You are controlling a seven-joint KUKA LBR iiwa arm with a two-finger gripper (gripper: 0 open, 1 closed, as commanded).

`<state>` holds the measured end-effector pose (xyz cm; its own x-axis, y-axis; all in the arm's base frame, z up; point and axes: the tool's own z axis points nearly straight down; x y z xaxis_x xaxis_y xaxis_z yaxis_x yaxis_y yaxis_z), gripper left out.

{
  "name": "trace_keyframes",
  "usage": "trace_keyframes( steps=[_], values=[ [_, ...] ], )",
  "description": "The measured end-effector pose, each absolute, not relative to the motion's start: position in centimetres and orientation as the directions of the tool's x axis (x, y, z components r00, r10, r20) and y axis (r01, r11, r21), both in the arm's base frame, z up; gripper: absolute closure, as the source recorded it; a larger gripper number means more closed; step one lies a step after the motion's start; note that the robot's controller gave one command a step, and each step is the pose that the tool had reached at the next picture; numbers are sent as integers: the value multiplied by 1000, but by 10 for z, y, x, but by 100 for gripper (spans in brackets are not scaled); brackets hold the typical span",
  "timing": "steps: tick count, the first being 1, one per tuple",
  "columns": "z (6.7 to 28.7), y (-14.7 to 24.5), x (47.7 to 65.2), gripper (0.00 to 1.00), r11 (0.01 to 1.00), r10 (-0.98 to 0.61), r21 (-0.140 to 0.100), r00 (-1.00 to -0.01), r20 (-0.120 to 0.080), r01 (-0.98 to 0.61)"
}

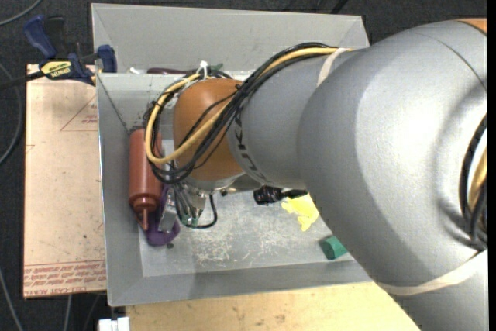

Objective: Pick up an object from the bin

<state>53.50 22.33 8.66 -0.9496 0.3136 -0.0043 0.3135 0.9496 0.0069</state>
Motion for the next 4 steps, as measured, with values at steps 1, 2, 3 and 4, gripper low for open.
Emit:
trace_keyframes(
  steps=[1, 2, 3, 4],
  values=[
    [87, 223, 535, 100, 949, 314, 7, -949, -4, 314],
    [84, 221, 540, 100, 945, 327, 8, -945, -3, 327],
    [105, 218, 539, 100, 926, 378, 3, -926, 1, 378],
    [127, 212, 552, 100, 911, 413, 12, -911, -6, 413]
  ],
)
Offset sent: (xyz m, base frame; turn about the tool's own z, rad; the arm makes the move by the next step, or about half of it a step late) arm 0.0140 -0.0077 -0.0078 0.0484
